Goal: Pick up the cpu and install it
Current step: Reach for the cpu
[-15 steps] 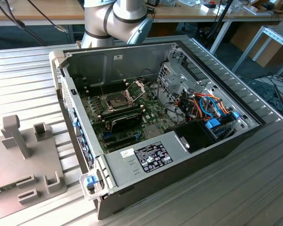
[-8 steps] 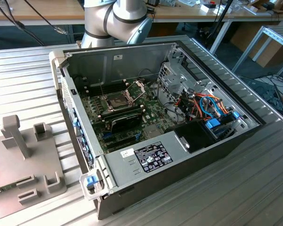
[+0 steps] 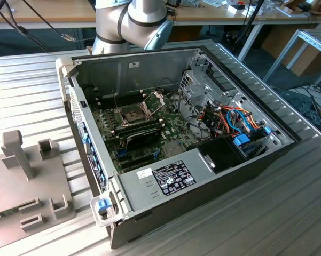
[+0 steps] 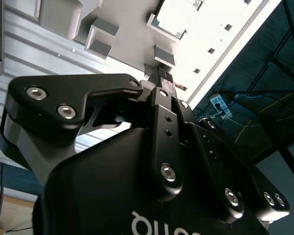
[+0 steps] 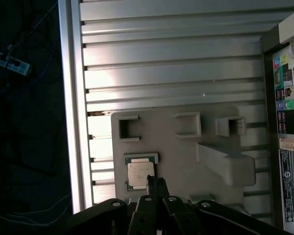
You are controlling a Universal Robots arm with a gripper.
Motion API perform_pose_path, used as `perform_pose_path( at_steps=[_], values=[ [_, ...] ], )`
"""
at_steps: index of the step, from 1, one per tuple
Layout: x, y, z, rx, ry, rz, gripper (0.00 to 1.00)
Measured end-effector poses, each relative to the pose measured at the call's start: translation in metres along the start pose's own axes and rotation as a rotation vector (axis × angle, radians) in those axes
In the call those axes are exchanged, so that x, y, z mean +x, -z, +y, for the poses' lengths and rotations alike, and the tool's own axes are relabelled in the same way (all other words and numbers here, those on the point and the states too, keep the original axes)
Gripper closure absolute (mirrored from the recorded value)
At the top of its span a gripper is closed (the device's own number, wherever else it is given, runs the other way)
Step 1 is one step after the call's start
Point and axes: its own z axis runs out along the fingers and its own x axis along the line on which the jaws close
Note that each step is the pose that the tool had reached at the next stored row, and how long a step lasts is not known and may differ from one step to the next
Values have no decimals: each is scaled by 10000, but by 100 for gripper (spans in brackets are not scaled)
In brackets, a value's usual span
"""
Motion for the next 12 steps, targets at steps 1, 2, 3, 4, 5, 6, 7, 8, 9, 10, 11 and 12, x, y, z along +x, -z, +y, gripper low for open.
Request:
perform_pose_path(
  at_steps=[1, 2, 3, 4, 5, 6, 7, 8, 9, 10, 11, 12],
  values=[
    [3, -9, 0, -1, 0, 1, 89],
    [6, -18, -1, -1, 0, -1, 89],
    [8, -27, -2, -1, 0, 0, 89],
    [11, -37, -2, 0, 0, 0, 89],
    [17, -57, -3, 0, -1, 0, 89],
    [21, -68, -4, -1, 0, 0, 89],
    [24, -78, -5, -1, 0, -1, 89],
    [28, -90, -6, -1, 0, -1, 89],
    [31, -99, -7, 0, 0, 0, 89],
    [35, -112, -7, -1, 0, -1, 89],
    [38, -121, -8, -1, -1, -1, 89],
    [42, -130, -9, 0, 0, 0, 89]
  ],
)
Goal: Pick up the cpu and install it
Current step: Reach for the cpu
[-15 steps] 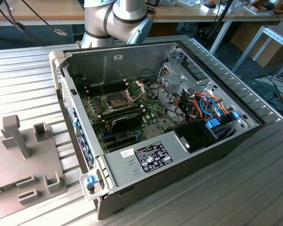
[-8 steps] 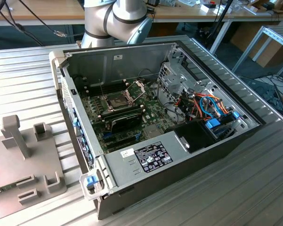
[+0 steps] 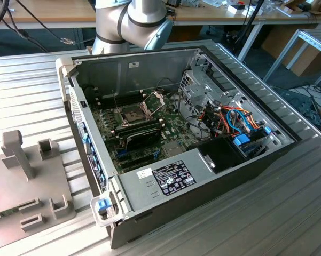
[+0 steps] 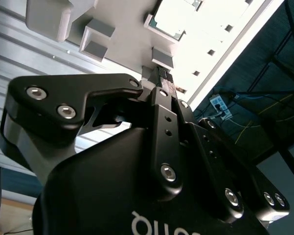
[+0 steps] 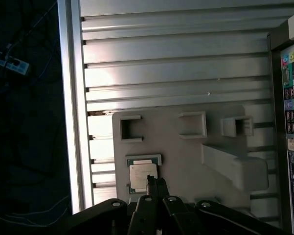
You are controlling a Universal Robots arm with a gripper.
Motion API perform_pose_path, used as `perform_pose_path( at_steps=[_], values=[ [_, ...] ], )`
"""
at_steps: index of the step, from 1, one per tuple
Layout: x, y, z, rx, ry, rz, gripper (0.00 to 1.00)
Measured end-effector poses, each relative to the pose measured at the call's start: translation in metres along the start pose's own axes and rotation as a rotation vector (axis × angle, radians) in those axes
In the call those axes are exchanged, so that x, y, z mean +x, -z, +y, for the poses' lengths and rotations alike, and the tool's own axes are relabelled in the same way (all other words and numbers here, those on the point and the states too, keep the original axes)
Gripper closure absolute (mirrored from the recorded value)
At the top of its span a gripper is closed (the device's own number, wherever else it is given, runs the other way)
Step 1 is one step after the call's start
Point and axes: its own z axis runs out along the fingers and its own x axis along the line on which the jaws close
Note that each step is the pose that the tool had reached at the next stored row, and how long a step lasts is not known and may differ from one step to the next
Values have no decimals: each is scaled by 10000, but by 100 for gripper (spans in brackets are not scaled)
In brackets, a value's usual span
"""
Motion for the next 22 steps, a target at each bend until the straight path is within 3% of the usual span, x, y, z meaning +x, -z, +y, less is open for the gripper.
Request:
perform_pose_path(
  at_steps=[22],
  values=[
    [92, -189, -15, 0, 0, -1, 89]
  ],
)
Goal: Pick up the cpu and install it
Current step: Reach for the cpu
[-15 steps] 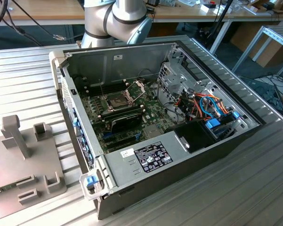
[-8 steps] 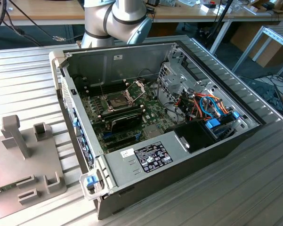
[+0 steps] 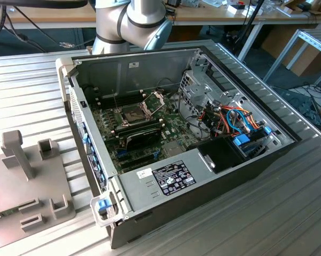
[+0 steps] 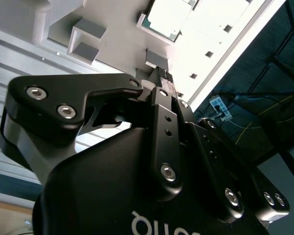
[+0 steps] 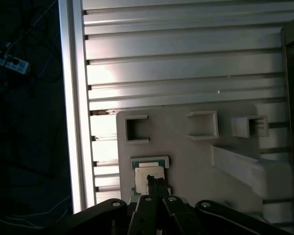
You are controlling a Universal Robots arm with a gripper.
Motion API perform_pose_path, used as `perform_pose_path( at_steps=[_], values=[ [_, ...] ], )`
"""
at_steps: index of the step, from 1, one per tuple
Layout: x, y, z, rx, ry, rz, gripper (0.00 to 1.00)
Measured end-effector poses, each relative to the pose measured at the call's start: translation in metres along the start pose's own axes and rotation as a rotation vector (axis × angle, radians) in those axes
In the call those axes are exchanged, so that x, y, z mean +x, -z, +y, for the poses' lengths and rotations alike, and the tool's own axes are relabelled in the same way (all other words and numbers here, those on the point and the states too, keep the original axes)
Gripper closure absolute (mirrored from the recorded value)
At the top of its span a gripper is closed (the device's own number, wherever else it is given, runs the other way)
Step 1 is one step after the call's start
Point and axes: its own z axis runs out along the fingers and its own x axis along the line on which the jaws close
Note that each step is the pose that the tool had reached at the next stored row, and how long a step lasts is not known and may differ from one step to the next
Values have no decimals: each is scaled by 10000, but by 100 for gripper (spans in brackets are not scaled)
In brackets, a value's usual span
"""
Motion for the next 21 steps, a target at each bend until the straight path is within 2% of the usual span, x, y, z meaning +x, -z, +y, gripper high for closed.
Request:
perform_pose_path(
  at_steps=[10, 21],
  values=[
    [5, -32, -2, -1, 0, -2, 89],
    [29, -118, -7, 1, -1, 1, 89]
  ],
)
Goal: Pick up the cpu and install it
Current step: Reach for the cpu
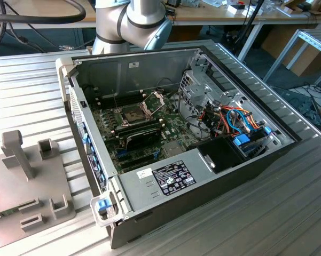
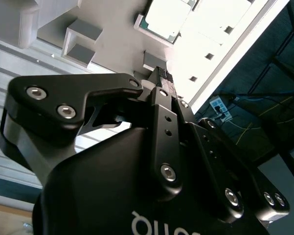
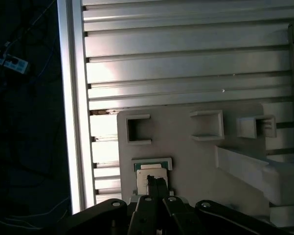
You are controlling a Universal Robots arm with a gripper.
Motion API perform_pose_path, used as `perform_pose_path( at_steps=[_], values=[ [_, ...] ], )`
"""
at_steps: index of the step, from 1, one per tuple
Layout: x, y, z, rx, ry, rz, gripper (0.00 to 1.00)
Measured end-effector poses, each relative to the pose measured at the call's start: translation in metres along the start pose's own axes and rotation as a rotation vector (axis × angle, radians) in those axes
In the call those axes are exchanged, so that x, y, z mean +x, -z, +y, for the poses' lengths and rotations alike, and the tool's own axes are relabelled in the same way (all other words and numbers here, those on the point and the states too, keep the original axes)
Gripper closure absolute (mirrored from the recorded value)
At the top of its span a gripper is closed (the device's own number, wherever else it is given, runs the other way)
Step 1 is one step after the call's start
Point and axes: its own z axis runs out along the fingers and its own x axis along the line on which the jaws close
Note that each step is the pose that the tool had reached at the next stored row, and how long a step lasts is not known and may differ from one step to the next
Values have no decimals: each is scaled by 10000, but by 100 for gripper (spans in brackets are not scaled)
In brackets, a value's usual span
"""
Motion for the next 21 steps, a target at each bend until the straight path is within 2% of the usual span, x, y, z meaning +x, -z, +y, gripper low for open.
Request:
perform_pose_path(
  at_steps=[9, 15, 21],
  values=[
    [17, -67, -7, 0, -2, 0, 89],
    [15, -118, -49, -1, 0, -2, 89],
    [18, -208, -62, 0, 0, 10, 89]
  ],
)
